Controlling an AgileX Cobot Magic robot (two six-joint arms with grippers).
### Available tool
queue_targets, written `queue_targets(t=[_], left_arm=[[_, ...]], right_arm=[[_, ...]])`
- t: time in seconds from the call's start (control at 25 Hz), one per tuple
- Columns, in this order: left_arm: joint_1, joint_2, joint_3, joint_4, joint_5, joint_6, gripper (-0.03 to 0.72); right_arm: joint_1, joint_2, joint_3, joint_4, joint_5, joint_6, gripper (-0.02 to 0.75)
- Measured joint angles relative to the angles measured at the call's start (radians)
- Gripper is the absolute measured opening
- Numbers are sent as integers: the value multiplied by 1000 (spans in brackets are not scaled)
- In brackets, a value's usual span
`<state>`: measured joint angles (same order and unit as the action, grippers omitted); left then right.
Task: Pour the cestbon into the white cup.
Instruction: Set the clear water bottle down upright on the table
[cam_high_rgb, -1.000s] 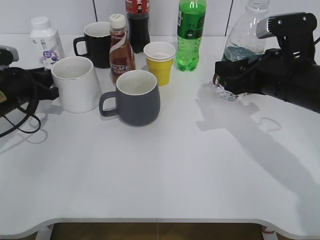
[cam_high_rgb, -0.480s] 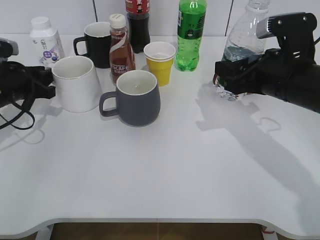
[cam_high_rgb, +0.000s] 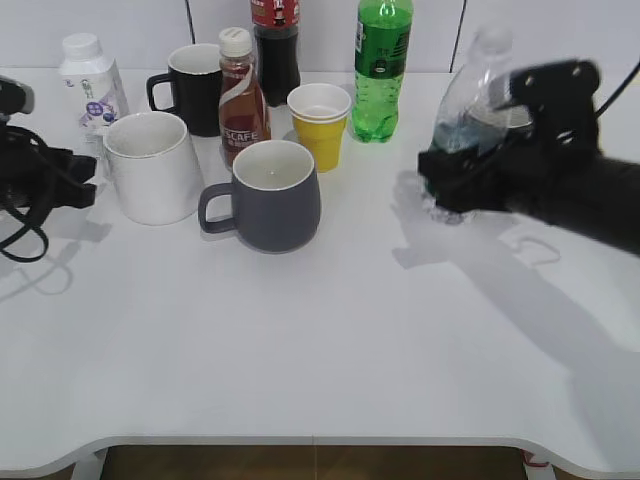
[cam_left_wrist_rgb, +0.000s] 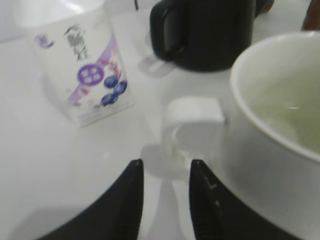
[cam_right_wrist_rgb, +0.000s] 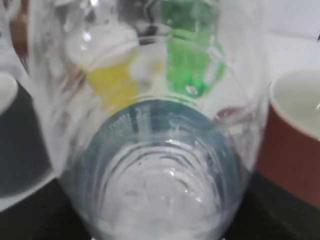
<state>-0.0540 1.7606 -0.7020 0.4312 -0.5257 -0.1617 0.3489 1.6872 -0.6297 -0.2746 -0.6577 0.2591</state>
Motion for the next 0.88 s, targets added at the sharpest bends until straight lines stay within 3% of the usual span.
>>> queue_targets(t=[0.4,0.68,0.88], left_arm=[[0,-144,0,0,254,0,241],[-5,-253,0,0,312,0,241],[-29,-385,0,-51,426,0,241]], right_arm=[[0,176,0,0,-161,-102,468],[0,181,0,2,-212,-106,567],[0,24,0,16,-175,-106,633]])
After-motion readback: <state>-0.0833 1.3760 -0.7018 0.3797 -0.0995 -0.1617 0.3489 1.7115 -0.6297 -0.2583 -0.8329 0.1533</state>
